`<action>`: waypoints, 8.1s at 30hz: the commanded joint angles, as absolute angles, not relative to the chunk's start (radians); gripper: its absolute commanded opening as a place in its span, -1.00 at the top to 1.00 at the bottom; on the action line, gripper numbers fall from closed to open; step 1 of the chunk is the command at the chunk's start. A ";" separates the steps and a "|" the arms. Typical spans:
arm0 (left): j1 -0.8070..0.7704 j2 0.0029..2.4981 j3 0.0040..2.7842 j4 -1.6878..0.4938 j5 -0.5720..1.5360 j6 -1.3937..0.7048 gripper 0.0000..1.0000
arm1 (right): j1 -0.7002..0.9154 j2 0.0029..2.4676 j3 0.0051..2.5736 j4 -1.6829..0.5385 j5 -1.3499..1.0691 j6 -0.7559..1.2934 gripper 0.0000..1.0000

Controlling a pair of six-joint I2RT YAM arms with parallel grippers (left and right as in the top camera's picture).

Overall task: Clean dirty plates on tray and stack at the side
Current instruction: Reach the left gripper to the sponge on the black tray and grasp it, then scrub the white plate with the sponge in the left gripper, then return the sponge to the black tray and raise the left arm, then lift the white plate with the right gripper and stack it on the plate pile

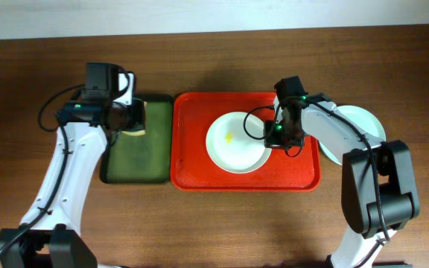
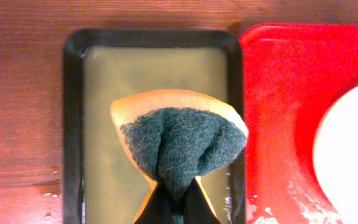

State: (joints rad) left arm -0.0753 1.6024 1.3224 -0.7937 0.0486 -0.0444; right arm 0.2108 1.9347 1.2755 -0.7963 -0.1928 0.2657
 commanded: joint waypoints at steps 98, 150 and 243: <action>-0.365 1.873 1.456 -0.824 0.133 -0.238 1.00 | 0.287 1.937 1.250 -0.775 -0.419 0.416 0.38; -0.467 1.969 1.169 -0.533 0.494 -0.370 1.00 | 0.327 1.937 1.196 -0.669 -0.408 0.416 0.92; 0.094 1.425 1.480 -0.915 -0.067 -0.348 -0.99 | 0.956 1.903 1.753 0.031 0.937 -0.390 0.92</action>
